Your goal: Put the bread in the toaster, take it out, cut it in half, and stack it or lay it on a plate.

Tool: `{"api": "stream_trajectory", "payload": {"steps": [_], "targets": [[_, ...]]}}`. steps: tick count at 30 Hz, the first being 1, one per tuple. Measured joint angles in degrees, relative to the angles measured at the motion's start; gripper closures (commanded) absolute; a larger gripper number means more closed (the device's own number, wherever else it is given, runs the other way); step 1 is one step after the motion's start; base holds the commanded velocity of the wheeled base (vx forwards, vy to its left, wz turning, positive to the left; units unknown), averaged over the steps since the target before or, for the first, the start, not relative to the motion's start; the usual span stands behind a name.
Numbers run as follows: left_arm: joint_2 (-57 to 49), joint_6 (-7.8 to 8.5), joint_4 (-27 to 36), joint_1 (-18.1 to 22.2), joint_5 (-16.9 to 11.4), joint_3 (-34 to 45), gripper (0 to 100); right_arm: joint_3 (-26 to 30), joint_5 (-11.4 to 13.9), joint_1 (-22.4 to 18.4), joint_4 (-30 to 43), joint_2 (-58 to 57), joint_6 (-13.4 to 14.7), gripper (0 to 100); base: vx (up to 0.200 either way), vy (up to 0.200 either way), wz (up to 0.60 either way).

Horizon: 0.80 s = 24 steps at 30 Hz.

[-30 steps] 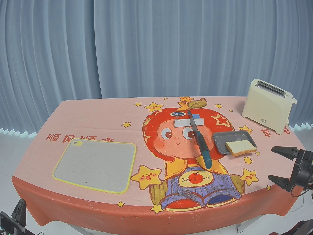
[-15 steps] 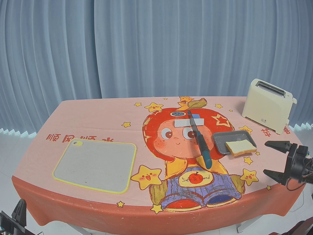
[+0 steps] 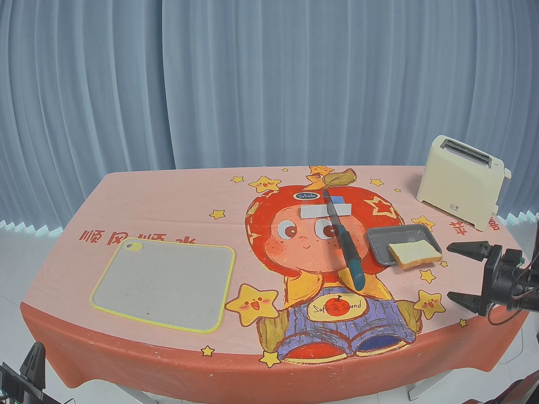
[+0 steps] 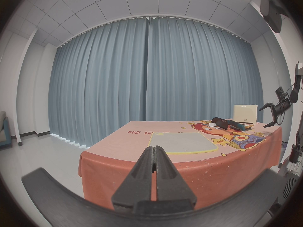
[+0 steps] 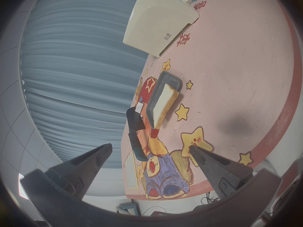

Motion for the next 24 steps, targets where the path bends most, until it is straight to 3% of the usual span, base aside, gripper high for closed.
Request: {"api": "stream_trajectory", "payload": {"steps": [24], "targets": [[0.0, 0.00, 0.0, 0.0, 0.0, 0.0, 100, -1.9, 0.0, -0.2, 0.0, 5.7, -1.2, 0, 0.000, 0.000, 0.00]]}}
